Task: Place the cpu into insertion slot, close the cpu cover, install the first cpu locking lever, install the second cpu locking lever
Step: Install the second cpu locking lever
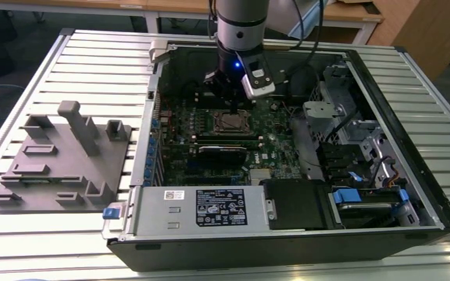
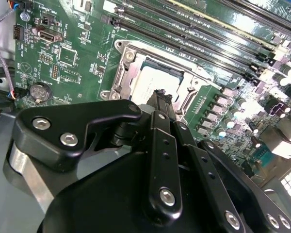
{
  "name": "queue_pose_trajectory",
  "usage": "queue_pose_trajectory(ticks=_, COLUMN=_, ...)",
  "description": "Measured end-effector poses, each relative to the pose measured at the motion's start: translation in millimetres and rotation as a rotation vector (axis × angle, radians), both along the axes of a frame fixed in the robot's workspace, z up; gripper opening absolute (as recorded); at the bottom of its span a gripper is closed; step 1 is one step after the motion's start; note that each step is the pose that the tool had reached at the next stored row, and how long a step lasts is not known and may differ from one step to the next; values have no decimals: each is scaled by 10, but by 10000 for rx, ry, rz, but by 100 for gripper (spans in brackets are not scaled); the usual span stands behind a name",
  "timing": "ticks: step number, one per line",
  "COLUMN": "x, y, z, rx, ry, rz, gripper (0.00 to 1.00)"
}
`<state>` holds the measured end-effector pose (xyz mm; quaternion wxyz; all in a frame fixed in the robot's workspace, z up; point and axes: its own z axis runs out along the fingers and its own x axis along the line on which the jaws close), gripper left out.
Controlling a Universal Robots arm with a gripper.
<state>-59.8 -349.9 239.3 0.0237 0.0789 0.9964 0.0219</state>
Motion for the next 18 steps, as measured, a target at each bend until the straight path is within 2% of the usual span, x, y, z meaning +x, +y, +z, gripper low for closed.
queue_pose_trajectory(ticks=7, x=0, y=-10, z=0, rx=29, ry=0, rz=2, gripper=11)
queue_pose_trajectory(ticks=18, x=0, y=-103, z=0, rx=219, ry=0, rz=1, gripper=11)
